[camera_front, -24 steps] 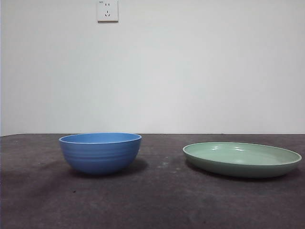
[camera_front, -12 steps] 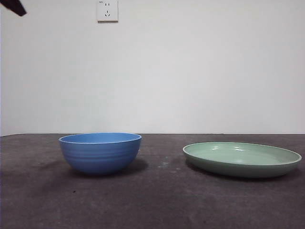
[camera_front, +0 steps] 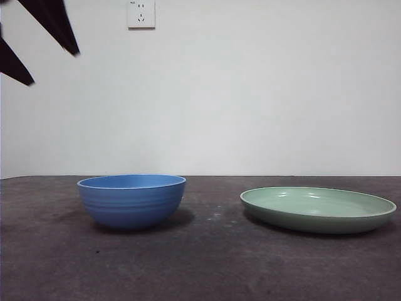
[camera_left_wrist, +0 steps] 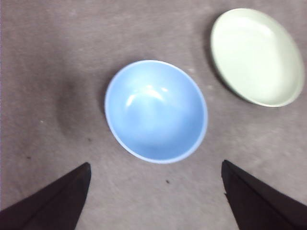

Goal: Pick up the blue bowl, put it on the green plate, put it on desk

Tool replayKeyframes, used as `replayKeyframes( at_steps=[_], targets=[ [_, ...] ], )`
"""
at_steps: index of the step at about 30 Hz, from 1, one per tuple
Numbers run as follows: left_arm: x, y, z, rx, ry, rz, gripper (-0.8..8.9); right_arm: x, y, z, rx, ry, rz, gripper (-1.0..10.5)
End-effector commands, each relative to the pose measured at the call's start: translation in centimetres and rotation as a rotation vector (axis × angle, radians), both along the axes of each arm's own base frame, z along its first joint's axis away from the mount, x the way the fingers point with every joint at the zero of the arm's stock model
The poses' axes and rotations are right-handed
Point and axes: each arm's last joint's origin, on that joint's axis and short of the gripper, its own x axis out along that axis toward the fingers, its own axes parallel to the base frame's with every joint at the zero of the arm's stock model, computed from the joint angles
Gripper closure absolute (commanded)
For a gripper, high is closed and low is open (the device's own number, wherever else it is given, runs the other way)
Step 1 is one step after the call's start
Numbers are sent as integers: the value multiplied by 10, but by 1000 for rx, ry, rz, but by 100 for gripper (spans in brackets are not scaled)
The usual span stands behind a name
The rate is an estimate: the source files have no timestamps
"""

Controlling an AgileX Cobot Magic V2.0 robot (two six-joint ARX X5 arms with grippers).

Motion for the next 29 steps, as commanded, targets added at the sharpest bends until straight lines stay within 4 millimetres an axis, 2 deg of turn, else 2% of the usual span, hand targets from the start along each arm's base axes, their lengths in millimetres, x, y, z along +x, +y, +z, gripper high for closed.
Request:
replayKeyframes(
  at_steps=[1, 7, 13, 25, 29],
  targets=[
    [20, -10, -2, 33, 16, 4, 377, 1, 1, 5, 10, -16, -2, 583],
    [56, -28, -25, 95, 60, 8, 378, 1, 1, 5, 9, -16, -2, 583],
    [80, -39, -58, 163, 116, 23, 378, 1, 1, 5, 9, -16, -2, 583],
    [106, -50, -103, 217, 181, 36, 378, 1, 0, 5, 4, -17, -7, 583],
    [108, -50, -109, 228, 190, 40, 383, 1, 0, 5, 4, -18, -6, 583]
  ],
)
